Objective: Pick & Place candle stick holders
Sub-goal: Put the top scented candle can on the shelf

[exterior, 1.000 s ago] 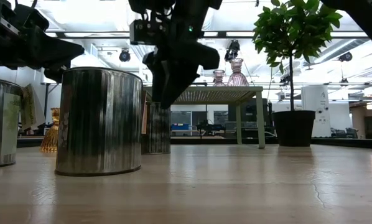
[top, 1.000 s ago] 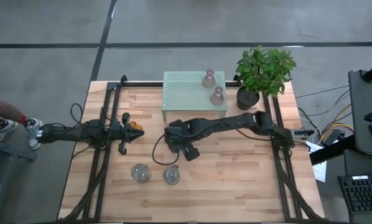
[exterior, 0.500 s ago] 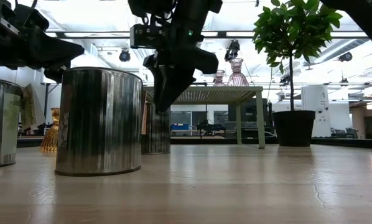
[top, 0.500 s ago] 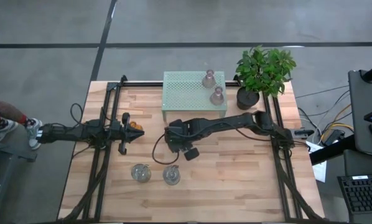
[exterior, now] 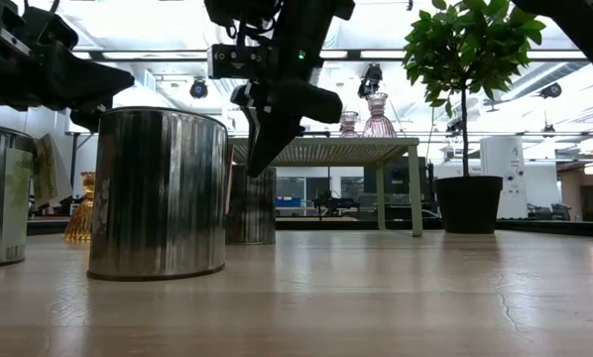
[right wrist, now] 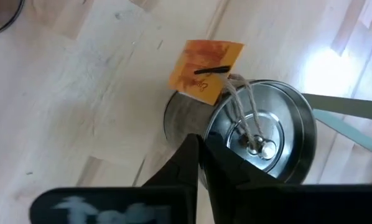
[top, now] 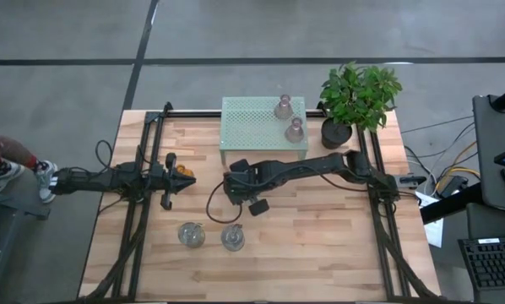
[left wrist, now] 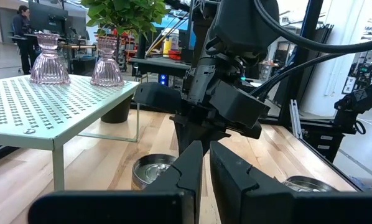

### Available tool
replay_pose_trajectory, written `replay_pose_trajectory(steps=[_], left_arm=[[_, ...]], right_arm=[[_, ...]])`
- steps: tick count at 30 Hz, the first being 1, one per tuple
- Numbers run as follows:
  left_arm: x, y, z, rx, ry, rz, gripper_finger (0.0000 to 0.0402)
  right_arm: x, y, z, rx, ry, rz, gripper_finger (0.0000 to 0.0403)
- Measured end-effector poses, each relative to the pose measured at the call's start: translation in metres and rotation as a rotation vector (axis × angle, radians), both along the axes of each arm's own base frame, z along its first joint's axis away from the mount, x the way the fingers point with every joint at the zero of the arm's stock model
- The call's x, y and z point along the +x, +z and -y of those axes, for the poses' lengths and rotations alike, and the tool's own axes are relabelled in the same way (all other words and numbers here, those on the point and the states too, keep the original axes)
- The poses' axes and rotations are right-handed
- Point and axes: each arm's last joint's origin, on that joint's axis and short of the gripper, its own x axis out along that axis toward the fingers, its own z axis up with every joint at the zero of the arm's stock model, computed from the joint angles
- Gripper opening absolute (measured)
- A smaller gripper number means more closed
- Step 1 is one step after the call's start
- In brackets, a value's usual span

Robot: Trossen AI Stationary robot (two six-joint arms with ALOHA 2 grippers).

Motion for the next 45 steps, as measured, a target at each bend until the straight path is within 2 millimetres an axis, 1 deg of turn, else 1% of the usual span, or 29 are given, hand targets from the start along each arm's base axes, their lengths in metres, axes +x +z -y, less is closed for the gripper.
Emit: replay_pose_trajectory(steps=[5,10,19,23,28,33,36,39,45], left_arm=[[0.000,0.000,0.000,0.000,0.000,0.000,0.0035],[0.000,0.000,0.000,0.000,0.000,0.000,0.0035],[0.000,0.000,0.000,0.000,0.000,0.000,0.0035],[0.000,0.000,0.000,0.000,0.000,0.001,0.0035],[0.000,0.000,0.000,0.000,0.000,0.000,0.0035],[0.000,0.000,0.000,0.000,0.000,0.000,0.0035],[0.000,0.000,0.000,0.000,0.000,0.001,0.0035],[0.000,0.000,0.000,0.000,0.000,0.001,0.0035],[0.000,0.000,0.000,0.000,0.000,-0.001,0.0035]], right_arm=[[-0.001,0.002,0.000,0.003,-0.006,-0.003,0.0010],[0.000,0.009,-0.001,0.007,-0.002,-0.005,0.0009],[-0.002,0.024,-0.001,0.015,-0.024,-0.023,0.0008],[-0.004,0.034,-0.002,0.015,-0.021,-0.025,0.0008],[-0.006,0.053,-0.002,0.016,-0.023,-0.021,0.0008],[-0.010,0.078,-0.002,0.018,-0.023,0.000,0.0008],[-0.011,0.095,-0.001,0.019,-0.024,0.043,0.0008],[-0.014,0.106,-0.001,0.011,-0.019,0.079,0.0008],[-0.021,0.120,0.005,-0.003,-0.040,0.114,0.0008]])
